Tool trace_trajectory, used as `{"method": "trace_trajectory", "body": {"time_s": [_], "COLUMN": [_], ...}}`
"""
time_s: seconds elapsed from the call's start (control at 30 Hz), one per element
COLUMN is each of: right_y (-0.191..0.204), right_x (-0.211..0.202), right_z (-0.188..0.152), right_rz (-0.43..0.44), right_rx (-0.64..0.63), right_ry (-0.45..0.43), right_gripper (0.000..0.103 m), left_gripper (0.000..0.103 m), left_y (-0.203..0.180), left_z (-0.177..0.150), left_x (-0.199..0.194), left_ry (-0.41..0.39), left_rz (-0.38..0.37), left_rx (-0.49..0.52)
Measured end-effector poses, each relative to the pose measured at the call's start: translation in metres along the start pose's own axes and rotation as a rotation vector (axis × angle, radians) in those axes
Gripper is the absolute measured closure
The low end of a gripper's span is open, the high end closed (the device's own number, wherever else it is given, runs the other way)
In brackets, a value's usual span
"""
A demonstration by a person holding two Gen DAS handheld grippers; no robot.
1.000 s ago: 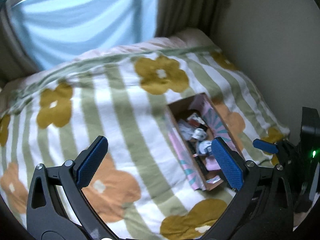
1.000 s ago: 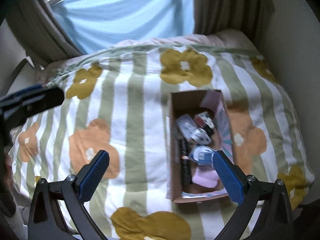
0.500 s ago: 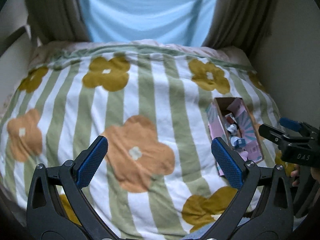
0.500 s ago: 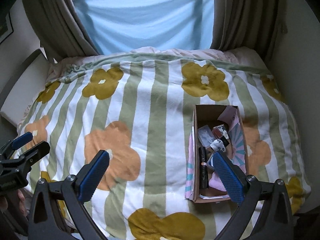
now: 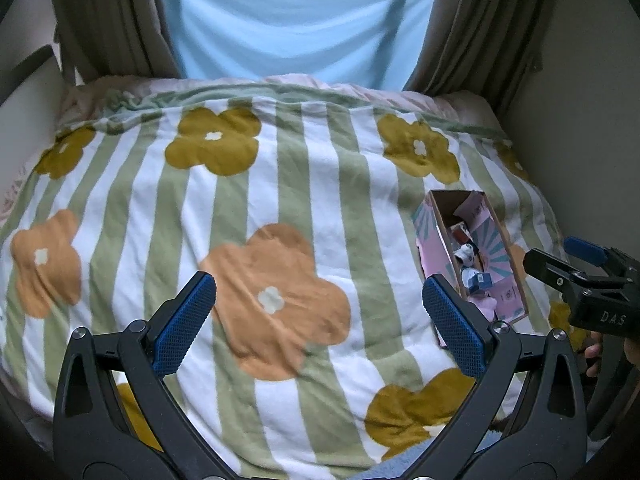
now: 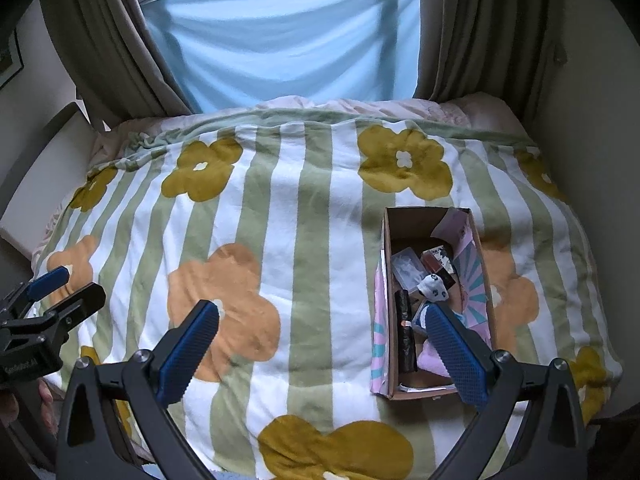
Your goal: Organize objects
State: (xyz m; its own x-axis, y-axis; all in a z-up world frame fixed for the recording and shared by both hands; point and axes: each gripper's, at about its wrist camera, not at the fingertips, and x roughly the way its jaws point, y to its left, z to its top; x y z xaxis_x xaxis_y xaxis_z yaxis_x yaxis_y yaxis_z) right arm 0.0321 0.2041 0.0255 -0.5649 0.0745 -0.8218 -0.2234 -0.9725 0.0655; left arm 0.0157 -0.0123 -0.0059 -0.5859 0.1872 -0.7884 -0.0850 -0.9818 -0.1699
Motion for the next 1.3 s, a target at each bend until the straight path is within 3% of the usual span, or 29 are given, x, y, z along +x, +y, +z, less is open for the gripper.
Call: {"method": "trace_trajectory", "body": {"time_s": [1.3], "right_y": [-0.0020], "right_x": [-0.0059], "right_z": [-0.0026], "right_rz": [-0.011], "right_rx": [0.002], "right_ry": [-0.020], "right_gripper": [0.000], "left_gripper": [0.000], "left_y": [-0.0027], "left_z": [-0.0039], "left_x": [-0.0063], "left_ry": [-0.018], "left_rz": [0.029], "left_rx": [0.026]}}
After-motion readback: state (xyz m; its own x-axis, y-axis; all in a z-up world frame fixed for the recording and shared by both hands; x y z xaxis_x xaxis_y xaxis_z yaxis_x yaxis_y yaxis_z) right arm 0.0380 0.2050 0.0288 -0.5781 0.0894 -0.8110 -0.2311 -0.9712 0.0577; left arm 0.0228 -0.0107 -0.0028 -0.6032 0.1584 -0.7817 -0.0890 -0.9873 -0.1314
